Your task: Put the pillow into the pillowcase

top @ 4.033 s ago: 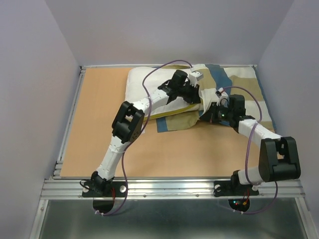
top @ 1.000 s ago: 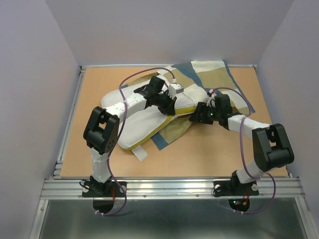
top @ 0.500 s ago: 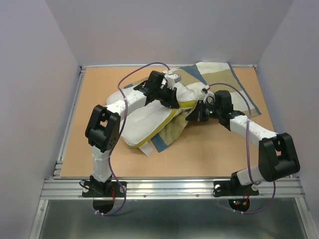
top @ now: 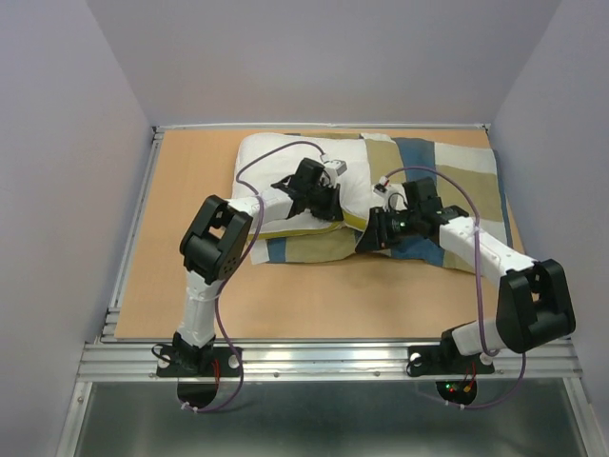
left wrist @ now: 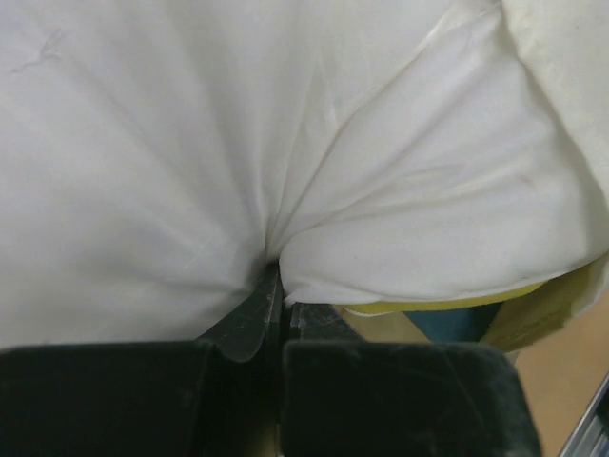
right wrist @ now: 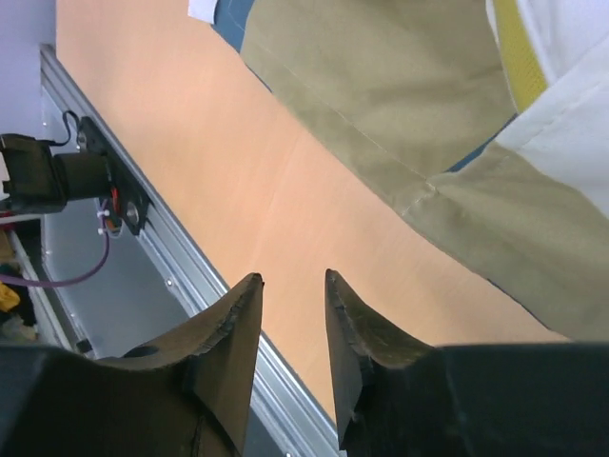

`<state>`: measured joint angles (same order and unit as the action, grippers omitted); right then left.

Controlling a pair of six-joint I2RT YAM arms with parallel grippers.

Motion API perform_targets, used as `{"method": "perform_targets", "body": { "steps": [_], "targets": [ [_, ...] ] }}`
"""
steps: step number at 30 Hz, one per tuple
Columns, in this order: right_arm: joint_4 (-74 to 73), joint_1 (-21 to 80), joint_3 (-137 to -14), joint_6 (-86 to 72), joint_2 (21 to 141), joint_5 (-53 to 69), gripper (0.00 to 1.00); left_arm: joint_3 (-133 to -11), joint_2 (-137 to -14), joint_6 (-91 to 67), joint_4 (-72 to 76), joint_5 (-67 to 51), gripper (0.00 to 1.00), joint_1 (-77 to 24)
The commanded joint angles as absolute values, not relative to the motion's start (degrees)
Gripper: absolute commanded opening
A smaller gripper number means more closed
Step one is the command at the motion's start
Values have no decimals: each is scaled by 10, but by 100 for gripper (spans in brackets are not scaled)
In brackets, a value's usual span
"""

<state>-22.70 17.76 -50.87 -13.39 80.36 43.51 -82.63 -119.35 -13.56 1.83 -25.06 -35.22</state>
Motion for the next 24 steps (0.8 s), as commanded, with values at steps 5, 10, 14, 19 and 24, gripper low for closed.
{"method": "perform_targets", "body": {
  "steps": [5, 10, 14, 19, 24],
  "targets": [
    [-303, 166, -678, -98, 776, 208, 53, -744, -1172, -127, 60, -245, 0, -347],
    [-306, 167, -706, -77, 853, 52, 55, -757, -1170, -127, 64, -245, 0, -352],
    [-312, 167, -742, -86, 913, 47, 59, -767, -1172, -127, 64, -245, 0, -352],
    [-312, 170, -766, -90, 954, 33, 60, -769, -1175, -127, 64, -245, 0, -352],
    [-310, 170, -802, -96, 973, 43, 60, -762, -1174, -127, 65, -245, 0, -353]
  ]
}}
